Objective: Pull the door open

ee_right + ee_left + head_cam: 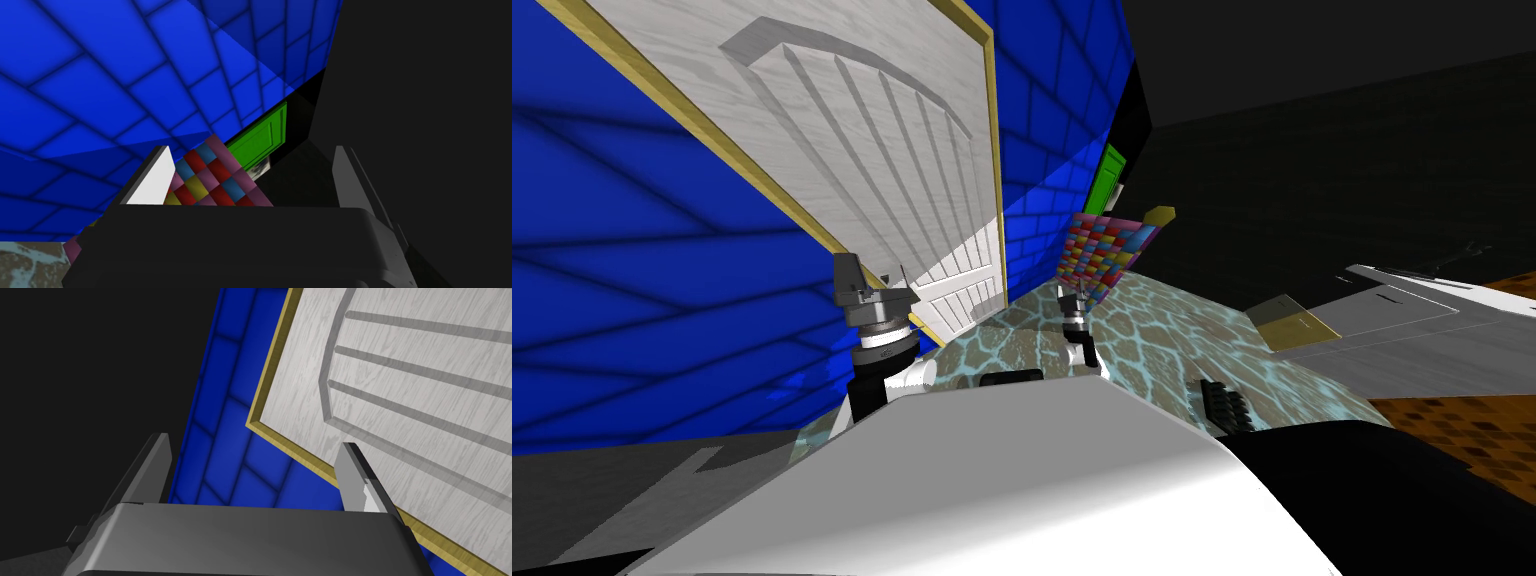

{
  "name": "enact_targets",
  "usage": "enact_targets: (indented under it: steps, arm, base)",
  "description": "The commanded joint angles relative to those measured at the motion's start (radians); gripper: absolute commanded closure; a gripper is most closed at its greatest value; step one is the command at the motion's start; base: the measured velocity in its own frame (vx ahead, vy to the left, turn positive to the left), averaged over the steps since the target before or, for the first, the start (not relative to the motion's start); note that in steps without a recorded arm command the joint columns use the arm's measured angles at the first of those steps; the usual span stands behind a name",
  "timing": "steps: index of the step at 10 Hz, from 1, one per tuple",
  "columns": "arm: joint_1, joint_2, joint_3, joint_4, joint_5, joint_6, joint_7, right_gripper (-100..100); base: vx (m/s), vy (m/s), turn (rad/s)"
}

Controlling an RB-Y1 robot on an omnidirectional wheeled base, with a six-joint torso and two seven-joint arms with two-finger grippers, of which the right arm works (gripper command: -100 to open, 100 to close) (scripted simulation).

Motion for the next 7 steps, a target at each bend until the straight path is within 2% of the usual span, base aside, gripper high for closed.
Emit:
enact_targets:
  steps: [1,7]
  arm:
    - [-0.026,-0.007,0.005,0.031,-0.012,0.007,-0.011,-100]
    - [-0.103,-0.029,0.022,0.136,-0.053,0.017,-0.05,-100]
  base:
    - [-0.022,-0.037,-0.019]
    - [-0.012,-0.02,-0.009]
